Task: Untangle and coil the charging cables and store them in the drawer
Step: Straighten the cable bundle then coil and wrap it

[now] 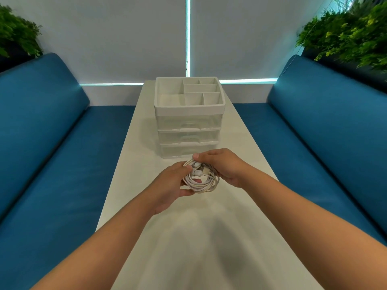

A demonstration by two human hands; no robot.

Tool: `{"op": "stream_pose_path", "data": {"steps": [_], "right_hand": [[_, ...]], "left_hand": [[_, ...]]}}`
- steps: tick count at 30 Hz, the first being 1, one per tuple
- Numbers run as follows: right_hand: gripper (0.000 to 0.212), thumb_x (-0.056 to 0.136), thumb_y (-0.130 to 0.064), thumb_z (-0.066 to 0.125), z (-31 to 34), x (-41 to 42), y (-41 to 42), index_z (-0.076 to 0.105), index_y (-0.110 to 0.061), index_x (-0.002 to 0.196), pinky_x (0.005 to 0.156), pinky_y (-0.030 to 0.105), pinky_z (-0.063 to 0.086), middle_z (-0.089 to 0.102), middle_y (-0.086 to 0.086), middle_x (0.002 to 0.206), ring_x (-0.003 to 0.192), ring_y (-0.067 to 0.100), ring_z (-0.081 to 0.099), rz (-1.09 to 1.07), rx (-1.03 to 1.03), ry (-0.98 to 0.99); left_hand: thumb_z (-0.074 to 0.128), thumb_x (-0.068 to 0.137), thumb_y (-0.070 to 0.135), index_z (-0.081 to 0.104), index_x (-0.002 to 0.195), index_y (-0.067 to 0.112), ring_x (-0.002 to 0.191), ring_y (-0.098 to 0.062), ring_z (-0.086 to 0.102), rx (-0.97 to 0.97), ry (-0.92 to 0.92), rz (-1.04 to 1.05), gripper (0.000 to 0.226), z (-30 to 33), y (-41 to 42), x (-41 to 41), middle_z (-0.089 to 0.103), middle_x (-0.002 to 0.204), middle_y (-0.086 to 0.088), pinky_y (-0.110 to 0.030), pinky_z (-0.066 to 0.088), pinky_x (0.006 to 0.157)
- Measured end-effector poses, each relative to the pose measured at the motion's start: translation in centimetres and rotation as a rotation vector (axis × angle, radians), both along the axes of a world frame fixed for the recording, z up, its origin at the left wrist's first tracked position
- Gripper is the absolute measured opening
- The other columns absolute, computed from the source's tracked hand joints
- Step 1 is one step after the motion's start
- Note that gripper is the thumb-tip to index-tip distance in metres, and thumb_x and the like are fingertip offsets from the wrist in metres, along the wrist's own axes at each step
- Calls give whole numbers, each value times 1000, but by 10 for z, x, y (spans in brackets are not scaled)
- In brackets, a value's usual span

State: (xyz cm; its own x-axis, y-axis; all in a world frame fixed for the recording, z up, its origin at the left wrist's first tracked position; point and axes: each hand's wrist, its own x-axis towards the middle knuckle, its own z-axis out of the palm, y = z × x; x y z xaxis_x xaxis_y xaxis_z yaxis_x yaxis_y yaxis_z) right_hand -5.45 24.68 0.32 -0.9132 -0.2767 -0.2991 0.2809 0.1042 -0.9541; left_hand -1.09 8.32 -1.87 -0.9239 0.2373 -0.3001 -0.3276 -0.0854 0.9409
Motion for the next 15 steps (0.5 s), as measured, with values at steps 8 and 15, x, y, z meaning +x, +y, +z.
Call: {"op": "stream_pose_path", "data": {"steps": [8, 15], "right_hand": [[27, 87, -15, 68, 4, -2, 1, 70, 2, 108, 81, 28, 58, 73, 17, 102, 89, 24, 71, 39, -45, 0], [18, 83, -13, 72, 1, -1, -4, 71, -1, 97, 68, 25, 58, 73, 13, 91, 76, 20, 70, -70, 4, 29]], "left_hand": [[39, 104, 35, 55, 136, 30, 110, -24, 66, -30, 54, -63, 36, 3, -8, -9, 67, 124, -2, -45, 52, 97], [43, 104, 23, 62, 127, 20, 92, -21, 72, 29, 56, 74, 30, -1, 1, -6, 74, 109, -6, -39, 58, 83]]}}
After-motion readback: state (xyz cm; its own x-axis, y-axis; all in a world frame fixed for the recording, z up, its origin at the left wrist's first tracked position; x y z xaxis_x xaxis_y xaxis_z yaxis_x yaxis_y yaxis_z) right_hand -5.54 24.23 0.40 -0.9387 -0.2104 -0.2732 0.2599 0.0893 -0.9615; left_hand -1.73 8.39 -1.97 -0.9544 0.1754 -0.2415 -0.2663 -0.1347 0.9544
